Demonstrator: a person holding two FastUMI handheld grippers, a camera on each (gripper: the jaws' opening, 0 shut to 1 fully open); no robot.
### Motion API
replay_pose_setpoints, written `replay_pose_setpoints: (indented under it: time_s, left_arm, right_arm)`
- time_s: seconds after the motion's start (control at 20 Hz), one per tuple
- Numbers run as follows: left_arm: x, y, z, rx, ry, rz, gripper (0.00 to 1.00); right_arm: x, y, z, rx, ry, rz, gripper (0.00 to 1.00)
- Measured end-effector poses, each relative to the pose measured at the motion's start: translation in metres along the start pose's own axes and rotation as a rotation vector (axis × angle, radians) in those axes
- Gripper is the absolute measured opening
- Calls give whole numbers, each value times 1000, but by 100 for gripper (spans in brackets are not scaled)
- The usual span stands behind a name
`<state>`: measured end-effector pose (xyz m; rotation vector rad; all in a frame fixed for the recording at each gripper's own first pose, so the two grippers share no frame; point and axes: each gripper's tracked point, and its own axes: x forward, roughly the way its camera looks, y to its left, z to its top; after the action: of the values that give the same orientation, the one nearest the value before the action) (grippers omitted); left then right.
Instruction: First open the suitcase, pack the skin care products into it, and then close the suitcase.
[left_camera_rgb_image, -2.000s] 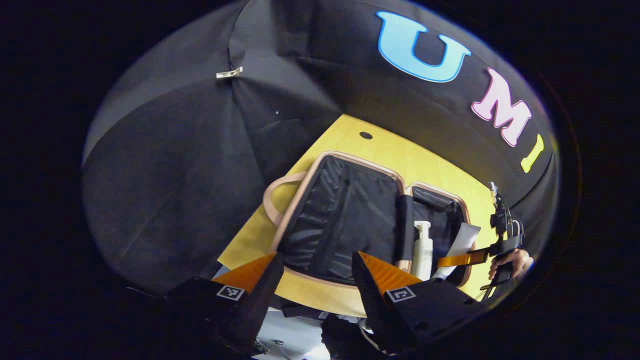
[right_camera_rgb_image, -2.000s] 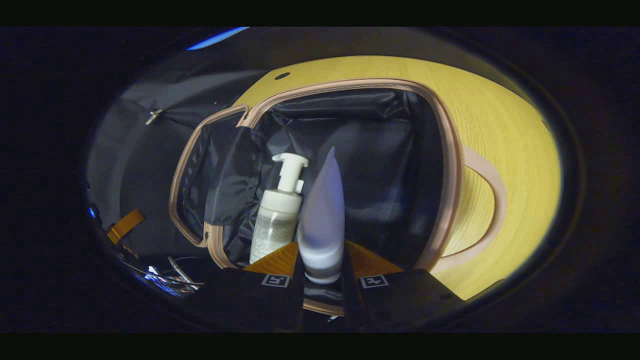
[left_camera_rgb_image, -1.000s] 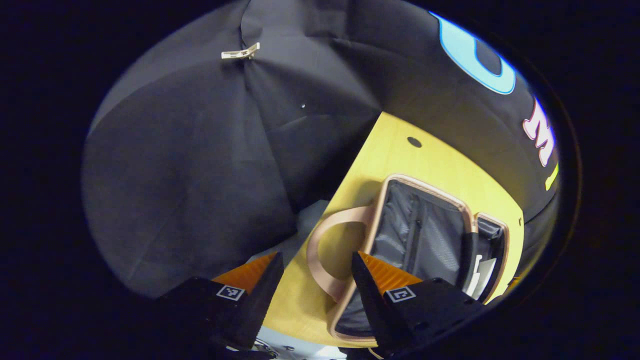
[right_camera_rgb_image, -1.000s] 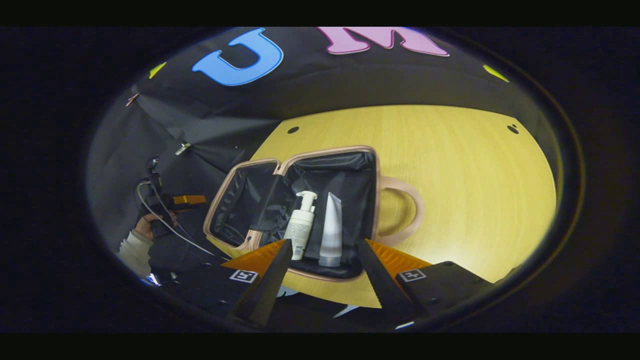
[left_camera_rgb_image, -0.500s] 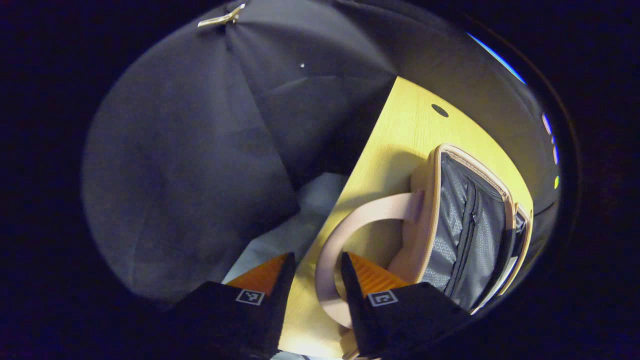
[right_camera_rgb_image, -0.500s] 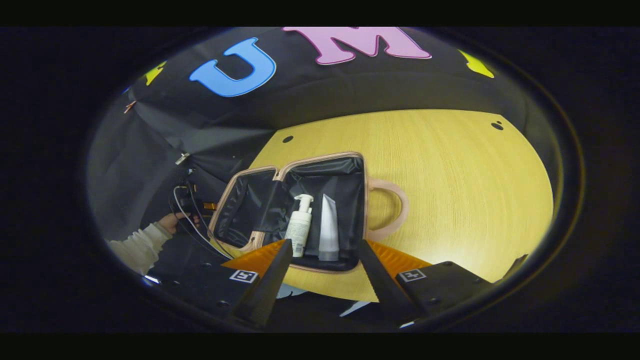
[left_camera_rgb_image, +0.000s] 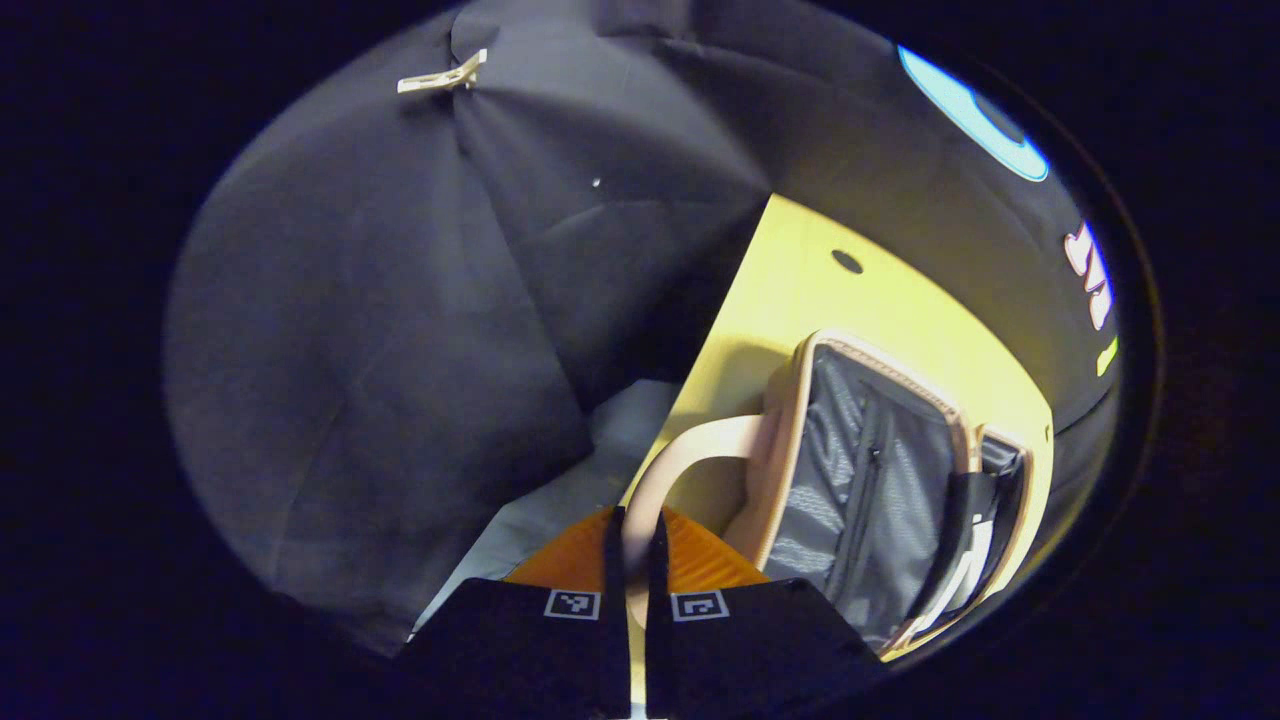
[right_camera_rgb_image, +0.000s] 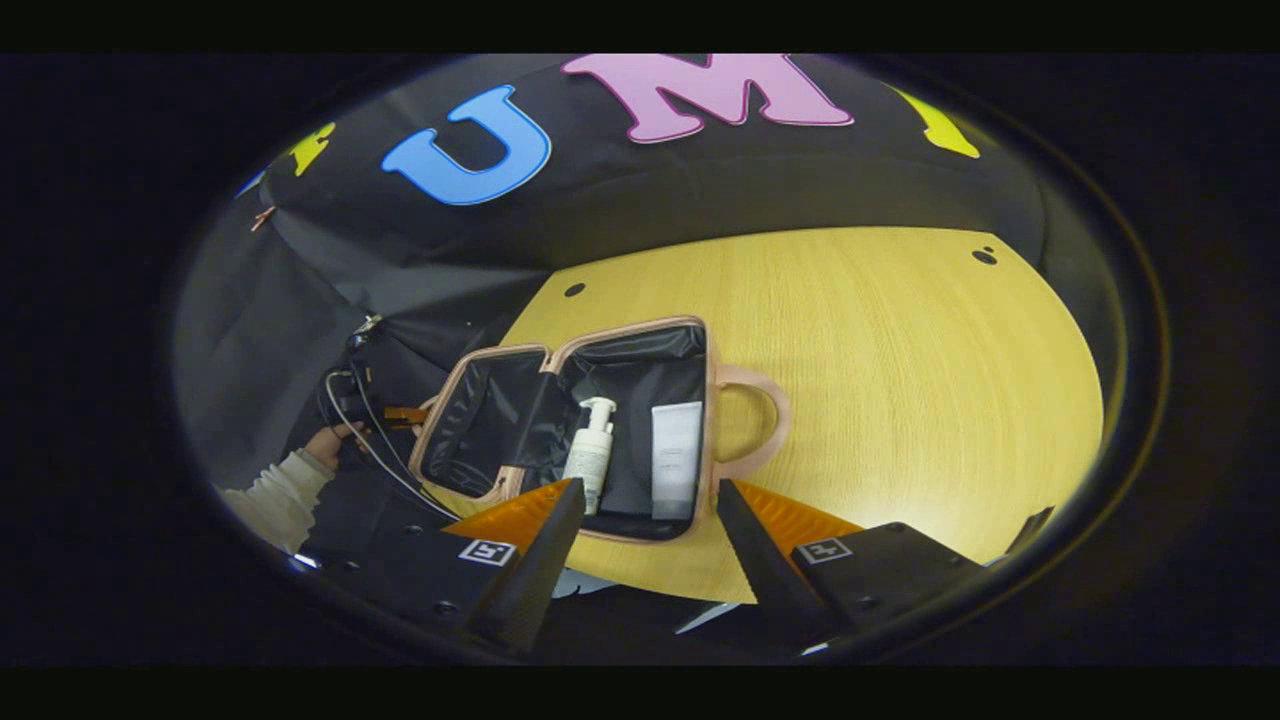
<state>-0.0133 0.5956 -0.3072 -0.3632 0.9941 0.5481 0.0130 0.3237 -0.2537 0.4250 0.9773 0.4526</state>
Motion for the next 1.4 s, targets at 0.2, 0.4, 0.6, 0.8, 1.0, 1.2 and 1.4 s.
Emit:
replay_pose_setpoints:
  time_s: [0.2,0.4,0.6,0.8,1.0,1.2,1.4]
  left_arm:
    - [-58,-25,27,47,-96,-59,9]
    - [-128,-58,58,71,-184,-123,9]
    - [-176,-131,67,140,-247,-213,9]
    - [-226,-224,62,210,-300,-345,9]
    - [-250,-333,27,289,-277,-493,9]
    - [-233,-422,-29,310,-207,-610,9]
    - [-181,-484,-108,348,-83,-647,9]
  right_arm:
    - [-8,-1,8,-8,-13,36,86]
    - [-23,-2,17,-39,-23,72,86]
    - [-45,-10,30,-52,-59,106,85]
    - [-69,-32,29,-51,-96,128,86]
    - [-109,-75,32,-81,-138,106,86]
    - [-147,-120,30,-51,-176,59,86]
    - [-175,-163,15,-3,-197,-9,85]
